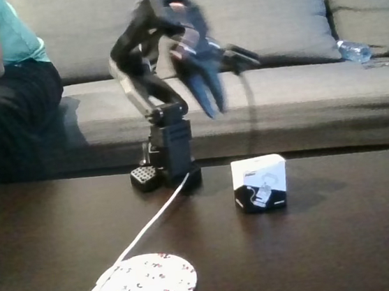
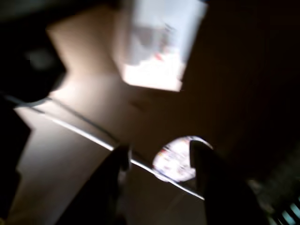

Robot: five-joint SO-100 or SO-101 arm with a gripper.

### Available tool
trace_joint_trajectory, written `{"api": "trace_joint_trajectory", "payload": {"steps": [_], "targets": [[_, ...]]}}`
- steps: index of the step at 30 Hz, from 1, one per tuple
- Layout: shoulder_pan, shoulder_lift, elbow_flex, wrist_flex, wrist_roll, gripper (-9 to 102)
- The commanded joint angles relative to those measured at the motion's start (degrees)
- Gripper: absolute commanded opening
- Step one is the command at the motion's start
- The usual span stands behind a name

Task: Grasp a servo box and put it on the zirlivani.

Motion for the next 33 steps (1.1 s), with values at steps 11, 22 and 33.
{"api": "trace_joint_trajectory", "payload": {"steps": [11,22,33], "targets": [[-1.8,-7.2,-3.8,0.7,-1.1,18],[-1.9,-8.1,-4.0,1.0,-3.3,44],[-2.7,-8.1,-3.7,0.8,2.2,44]]}}
